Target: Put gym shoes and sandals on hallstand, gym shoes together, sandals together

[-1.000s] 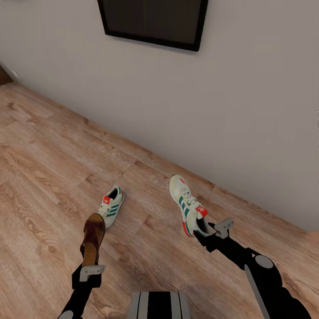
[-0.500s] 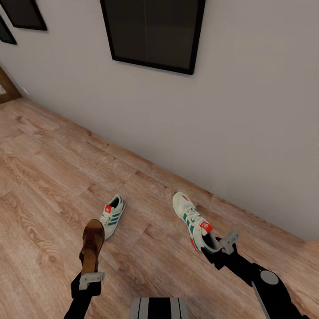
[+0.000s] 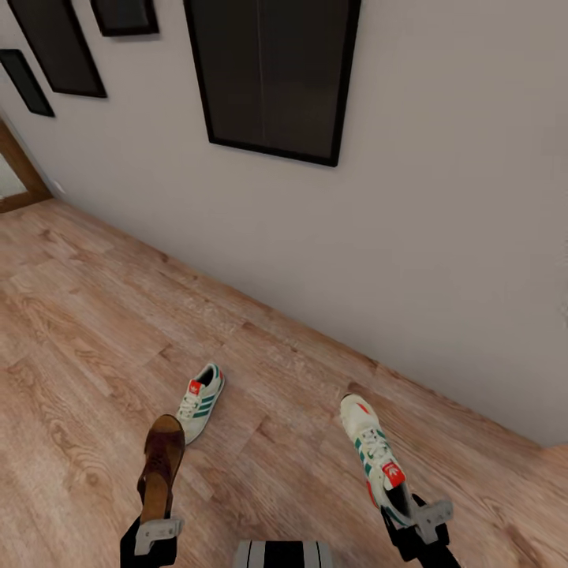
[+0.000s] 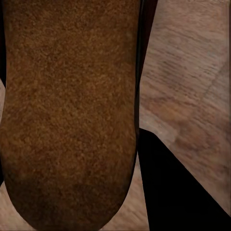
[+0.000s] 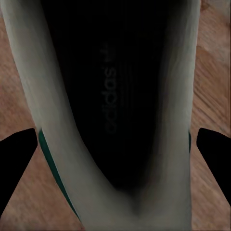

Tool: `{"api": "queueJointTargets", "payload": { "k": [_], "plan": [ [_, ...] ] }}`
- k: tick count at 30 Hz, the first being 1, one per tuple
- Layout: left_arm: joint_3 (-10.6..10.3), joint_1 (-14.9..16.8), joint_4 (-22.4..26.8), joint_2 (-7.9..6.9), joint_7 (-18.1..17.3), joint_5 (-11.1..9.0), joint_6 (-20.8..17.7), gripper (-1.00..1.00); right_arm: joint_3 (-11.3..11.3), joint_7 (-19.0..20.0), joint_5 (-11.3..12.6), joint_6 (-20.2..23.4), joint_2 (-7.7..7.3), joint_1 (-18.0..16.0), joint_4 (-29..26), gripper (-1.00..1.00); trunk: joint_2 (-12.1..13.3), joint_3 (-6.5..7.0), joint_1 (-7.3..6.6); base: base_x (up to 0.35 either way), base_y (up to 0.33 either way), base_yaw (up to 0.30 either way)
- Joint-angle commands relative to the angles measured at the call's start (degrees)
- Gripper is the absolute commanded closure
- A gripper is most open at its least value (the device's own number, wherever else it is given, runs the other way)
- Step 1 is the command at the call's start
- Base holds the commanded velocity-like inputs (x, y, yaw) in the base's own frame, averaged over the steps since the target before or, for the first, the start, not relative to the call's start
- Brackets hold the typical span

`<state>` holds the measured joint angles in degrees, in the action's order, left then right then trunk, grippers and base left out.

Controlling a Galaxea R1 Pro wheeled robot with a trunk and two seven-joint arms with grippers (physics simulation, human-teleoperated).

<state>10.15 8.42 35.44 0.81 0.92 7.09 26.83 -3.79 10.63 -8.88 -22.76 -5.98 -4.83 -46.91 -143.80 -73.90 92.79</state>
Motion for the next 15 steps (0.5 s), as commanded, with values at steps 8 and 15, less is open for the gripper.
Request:
{"api": "queueJointTargets", "payload": {
  "k": [8, 15],
  "plan": [
    [0.31, -0.61, -3.05, -0.19, 0.14, 0.79, 2.1, 1.0, -0.26, -7.6, -0.48, -9.15, 2.17, -0.03, 9.12, 1.0, 0.1, 2.47, -0.21, 0.0, 0.0, 0.0],
    [0.31, -1.26, -3.3, -0.14, 0.14, 0.84, 5.15, 1.0, -0.26, -8.39, -0.44, -10.1, 2.45, -0.03, 12.17, 1.0, 0.19, 4.65, -0.39, 0.0, 0.0, 0.0]
  ]
}}
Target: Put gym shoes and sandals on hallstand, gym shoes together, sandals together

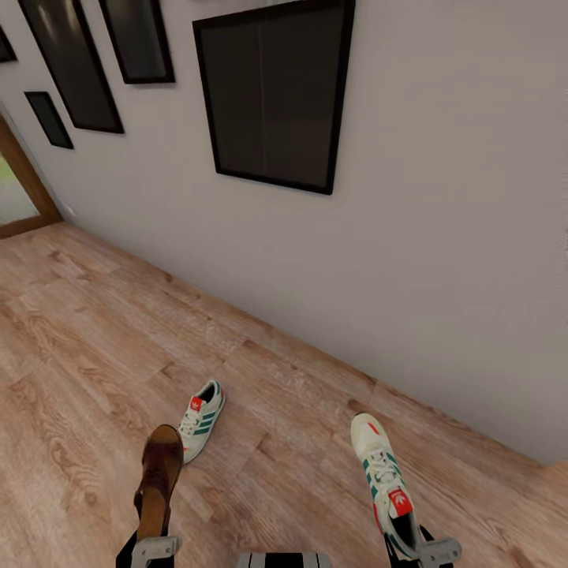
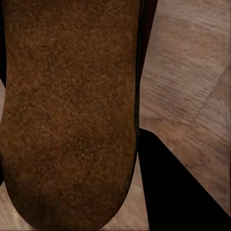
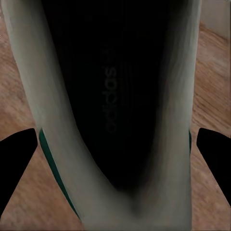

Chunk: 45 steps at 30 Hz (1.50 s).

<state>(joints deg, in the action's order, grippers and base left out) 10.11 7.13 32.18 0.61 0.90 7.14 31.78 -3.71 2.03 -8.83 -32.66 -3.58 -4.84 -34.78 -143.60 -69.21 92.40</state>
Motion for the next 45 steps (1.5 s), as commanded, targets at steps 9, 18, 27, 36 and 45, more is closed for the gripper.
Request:
{"api": "queueJointTargets", "payload": {
  "k": [9, 18, 27, 36, 45],
  "plan": [
    [0.35, -0.42, -0.1, 0.09, 0.15, 0.76, 1.49, 1.0, -1.61, 0.17, -0.49, -0.29, 0.05, -0.01, 0.4, 1.0, 0.11, 2.78, -0.24, 0.0, 0.0, 0.0],
    [0.3, -0.78, -0.03, 0.09, 0.13, 0.68, 1.61, 1.0, -1.98, 0.17, -0.42, -0.3, 0.12, -0.03, 1.15, 1.0, 0.23, 5.58, -0.47, 0.0, 0.0, 0.0],
    [0.29, -0.8, -0.09, 0.14, 0.11, 0.68, 1.62, 1.0, -2.0, 0.17, -0.4, -0.3, 0.13, -0.05, 1.2, 1.0, 0.35, 8.39, -0.7, 0.0, 0.0, 0.0],
    [0.27, -0.8, -0.1, 0.18, 0.09, 0.68, 1.62, 1.0, -2.0, 0.17, -0.4, -0.3, 0.07, -0.04, 1.2, 1.0, 3.57, 10.86, -2.49, 0.0, 0.0, 0.0],
    [0.26, -0.8, -0.1, 0.18, 0.07, 0.68, 1.62, 1.0, -2.0, 0.17, -0.4, -0.3, 0.06, -0.03, 1.17, 1.0, 7.18, 13.29, -4.46, 0.0, 0.0, 0.0]
  ]
}}
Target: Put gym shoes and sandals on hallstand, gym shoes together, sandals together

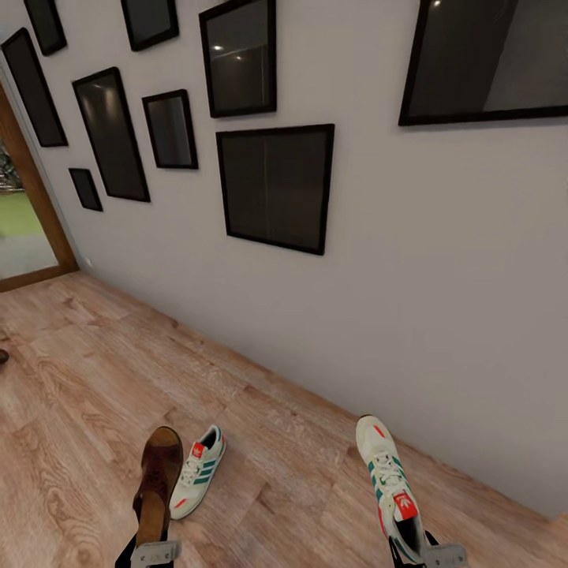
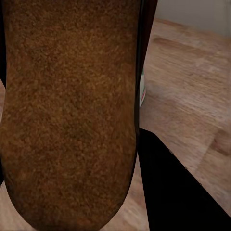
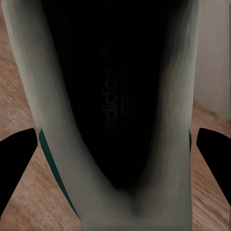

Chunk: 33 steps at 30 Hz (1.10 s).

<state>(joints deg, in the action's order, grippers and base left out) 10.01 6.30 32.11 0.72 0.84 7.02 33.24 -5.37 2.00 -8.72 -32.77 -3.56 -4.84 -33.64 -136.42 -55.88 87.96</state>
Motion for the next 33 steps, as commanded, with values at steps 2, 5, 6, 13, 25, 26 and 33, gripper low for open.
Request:
{"api": "queueJointTargets", "payload": {
  "k": [2, 5, 6, 13, 25, 26, 33],
  "plan": [
    [0.36, 0.03, -0.03, 0.1, 0.15, 0.81, 0.16, 1.0, -0.34, 0.2, -0.53, -0.16, 0.05, -0.03, 0.05, 1.0, 0.8, 0.5, -0.46, 0.0, 0.0, 0.0],
    [0.36, 0.03, -0.03, 0.12, 0.15, 0.81, 0.16, 1.0, -0.34, 0.2, -0.56, -0.13, 0.05, -0.01, 0.06, 1.0, 1.2, 0.95, -0.68, 0.0, 0.0, 0.0],
    [0.36, 0.03, -0.03, 0.13, 0.14, 0.81, 0.16, 1.0, -0.34, 0.2, -0.57, -0.12, 0.06, -0.01, 0.08, 1.0, 1.2, 1.04, -0.68, 0.0, 0.0, 0.0],
    [0.36, 0.03, -0.03, 0.15, 0.13, 0.79, 0.16, 1.0, -0.24, 0.2, -0.6, -0.04, 0.13, -0.02, 0.14, 1.0, 1.2, 1.63, -0.68, 0.0, 0.0, 0.0],
    [0.36, -0.66, 0.12, 0.16, 0.13, 0.72, 0.24, 1.0, -0.24, 0.2, -0.52, -0.02, 0.21, -0.02, 0.14, 1.0, 1.2, 1.8, -0.68, -0.163, 0.0, 0.0],
    [0.36, -0.7, 0.13, 0.16, 0.13, 0.72, 0.24, 1.0, -0.27, 0.2, -0.52, -0.02, 0.21, -0.03, 0.16, 1.0, 1.2, 1.81, -0.68, -0.319, 0.0, -0.02],
    [0.36, -0.75, 0.09, 0.16, 0.13, 0.72, 0.24, 1.0, -0.33, 0.2, -0.51, -0.02, 0.22, -0.01, 0.3, 1.0, 1.2, 1.81, -0.68, -0.33, 0.0, -0.161]
  ]
}}
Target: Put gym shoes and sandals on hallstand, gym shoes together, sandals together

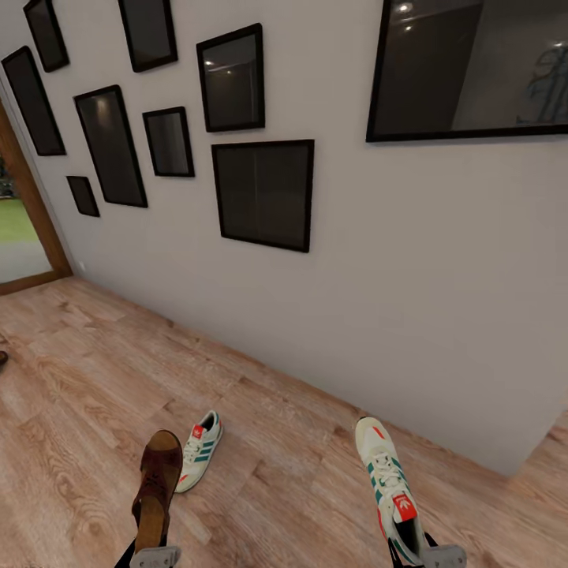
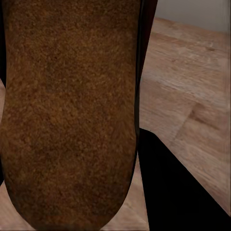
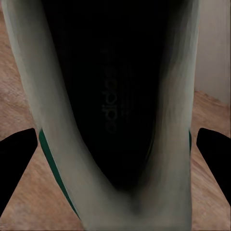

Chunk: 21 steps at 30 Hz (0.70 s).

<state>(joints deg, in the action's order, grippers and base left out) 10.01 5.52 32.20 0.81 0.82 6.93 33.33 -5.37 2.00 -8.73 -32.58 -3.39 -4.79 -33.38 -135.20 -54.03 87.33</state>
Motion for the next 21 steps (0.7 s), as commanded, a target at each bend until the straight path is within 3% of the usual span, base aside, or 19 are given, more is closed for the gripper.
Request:
{"api": "queueJointTargets", "payload": {
  "k": [1, 12, 21],
  "plan": [
    [0.36, 0.02, 0.0, 0.07, 0.14, 0.81, 0.15, 1.0, -0.31, 0.2, -0.49, -0.2, 0.05, -0.05, 0.13, 1.0, -0.02, -0.05, -0.05, -0.334, 0.0, -0.239],
    [0.36, 0.02, -0.03, 0.07, 0.14, 0.81, 0.15, 1.0, -0.32, 0.26, -0.49, -0.2, 0.05, -0.04, 1.37, 1.0, -0.02, -0.05, -0.05, -0.312, 0.0, -0.26],
    [0.36, 0.02, -0.04, 0.07, 0.14, 0.81, 0.15, 1.0, -0.34, 0.29, -0.49, -0.2, 0.05, -0.07, 1.45, 1.0, -0.02, -0.05, -0.05, -0.044, 0.0, -0.265]
  ]
}}
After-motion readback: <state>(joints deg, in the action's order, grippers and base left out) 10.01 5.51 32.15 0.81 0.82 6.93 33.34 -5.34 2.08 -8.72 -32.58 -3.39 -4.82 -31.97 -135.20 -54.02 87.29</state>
